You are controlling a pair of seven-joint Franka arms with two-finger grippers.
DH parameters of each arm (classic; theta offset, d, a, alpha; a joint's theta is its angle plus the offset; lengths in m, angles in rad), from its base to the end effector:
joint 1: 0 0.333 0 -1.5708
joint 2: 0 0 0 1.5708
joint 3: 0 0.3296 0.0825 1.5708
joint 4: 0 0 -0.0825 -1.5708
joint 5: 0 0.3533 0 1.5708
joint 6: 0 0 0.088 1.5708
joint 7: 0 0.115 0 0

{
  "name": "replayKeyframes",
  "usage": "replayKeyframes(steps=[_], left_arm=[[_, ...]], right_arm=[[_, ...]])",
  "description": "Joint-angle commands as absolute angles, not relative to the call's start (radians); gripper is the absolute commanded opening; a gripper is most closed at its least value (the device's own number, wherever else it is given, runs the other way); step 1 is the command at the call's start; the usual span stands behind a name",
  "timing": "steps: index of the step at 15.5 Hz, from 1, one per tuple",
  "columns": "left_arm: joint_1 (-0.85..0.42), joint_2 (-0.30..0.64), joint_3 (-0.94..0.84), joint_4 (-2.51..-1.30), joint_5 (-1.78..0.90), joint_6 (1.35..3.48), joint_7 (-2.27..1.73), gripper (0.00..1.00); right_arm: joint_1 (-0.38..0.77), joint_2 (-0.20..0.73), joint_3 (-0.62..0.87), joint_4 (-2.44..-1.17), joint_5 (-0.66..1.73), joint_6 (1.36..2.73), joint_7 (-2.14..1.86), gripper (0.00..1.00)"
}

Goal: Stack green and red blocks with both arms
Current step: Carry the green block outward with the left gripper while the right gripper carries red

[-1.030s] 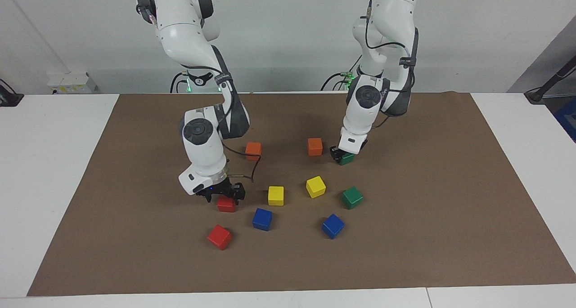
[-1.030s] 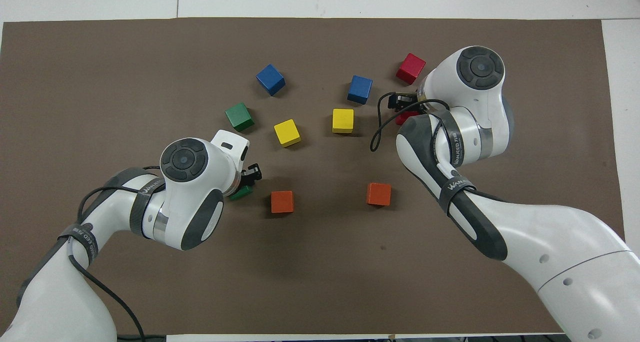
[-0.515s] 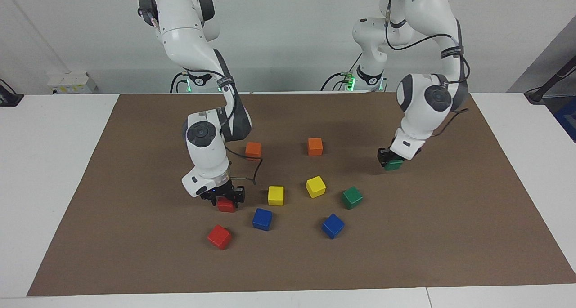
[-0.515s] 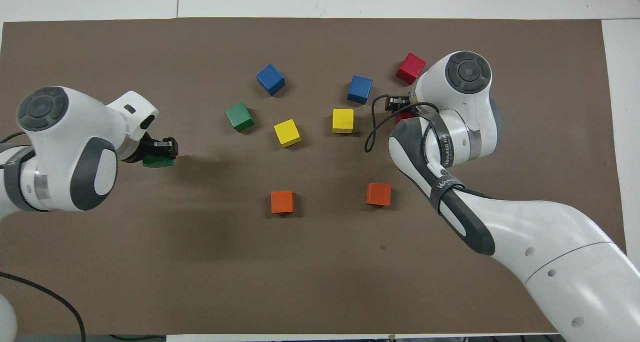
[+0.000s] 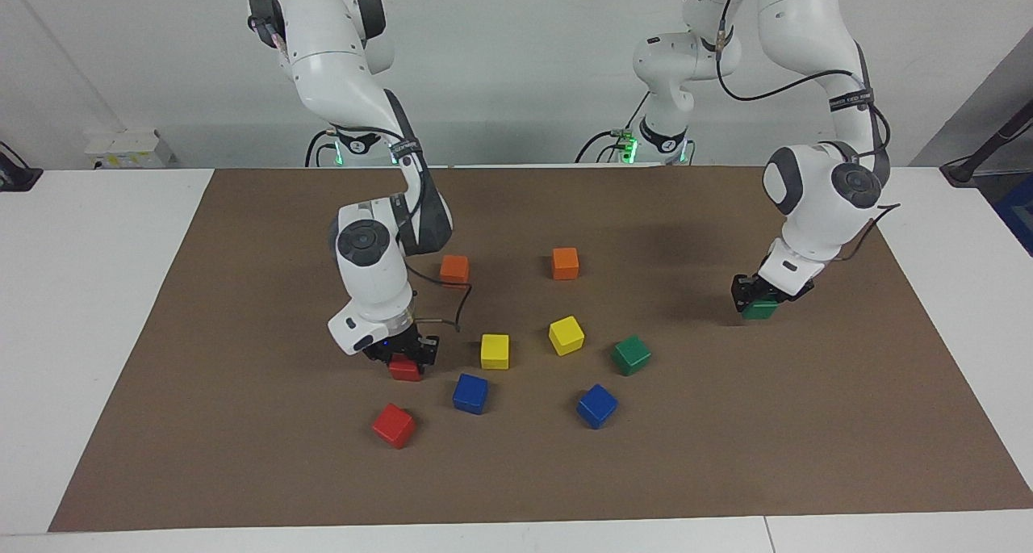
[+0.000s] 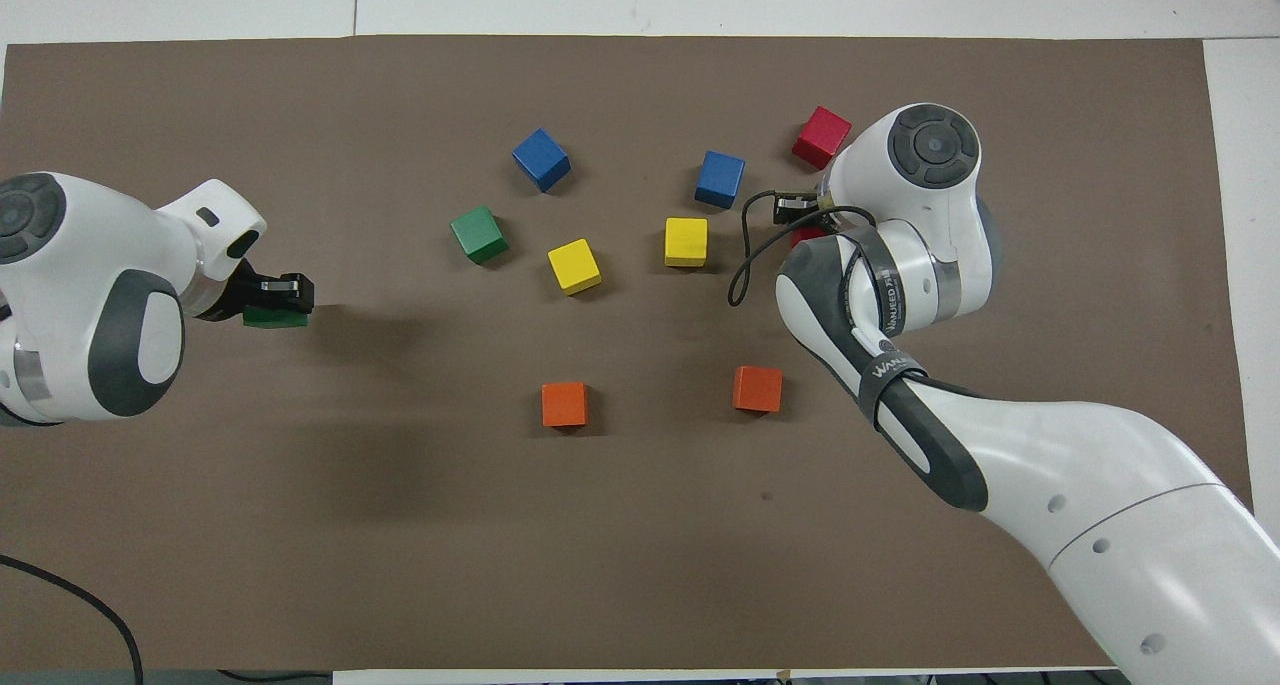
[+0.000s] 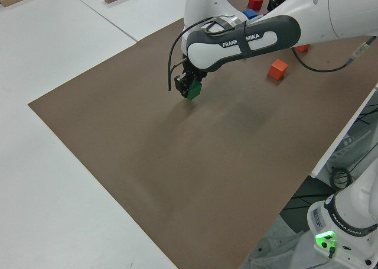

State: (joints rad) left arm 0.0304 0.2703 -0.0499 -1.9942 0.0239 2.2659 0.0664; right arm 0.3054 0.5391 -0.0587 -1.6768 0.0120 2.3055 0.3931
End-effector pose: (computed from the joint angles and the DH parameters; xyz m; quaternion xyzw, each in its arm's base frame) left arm 0.5800 -0.0093 0.3514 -0.9988 0.0497 -0.0008 0.0025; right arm 0.6482 0.1689 0.3208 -0.9963 0.0720 -0.0462 0.0045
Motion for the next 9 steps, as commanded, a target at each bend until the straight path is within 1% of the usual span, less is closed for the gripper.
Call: replayKeyframes(steps=[1,3,4,5,6,7,8,9], left_arm=[[0.049,0.298,-0.054,-1.98,0.048,2.287,0.075,0.0],[0.048,0.298,-0.054,-1.993,0.048,2.289,0.092,0.0],[0.049,0.298,-0.054,-2.002,0.046,2.293,0.094,0.0],[0.051,0.298,-0.054,-2.006,0.048,2.299,0.094,0.0],[0.051,0.298,-0.054,-2.016,0.048,2.309,0.094,0.08],[0.051,0.296,-0.054,-2.023,0.046,2.319,0.094,0.13],[0.051,0.296,-0.054,-2.032,0.046,2.327,0.092,0.2],[0.051,0.296,-0.054,-2.037,0.046,2.333,0.092,0.52]], right_arm=[[0.261,0.497,-0.055,-1.643,-0.003,2.196,0.346,0.0],[0.21,0.419,-0.055,-1.655,-0.003,2.11,0.244,0.0],[0.166,0.385,-0.055,-1.666,-0.003,2.07,0.177,0.0],[0.132,0.353,-0.055,-1.692,-0.002,2.057,0.129,0.0],[0.1,0.321,-0.055,-1.744,-0.002,2.068,0.094,0.0],[0.068,0.299,-0.055,-1.796,-0.002,2.1,0.066,0.0],[0.036,0.293,-0.055,-1.839,-0.002,2.162,0.039,0.0],[0.014,0.282,-0.055,-1.888,-0.002,2.24,0.006,0.0]])
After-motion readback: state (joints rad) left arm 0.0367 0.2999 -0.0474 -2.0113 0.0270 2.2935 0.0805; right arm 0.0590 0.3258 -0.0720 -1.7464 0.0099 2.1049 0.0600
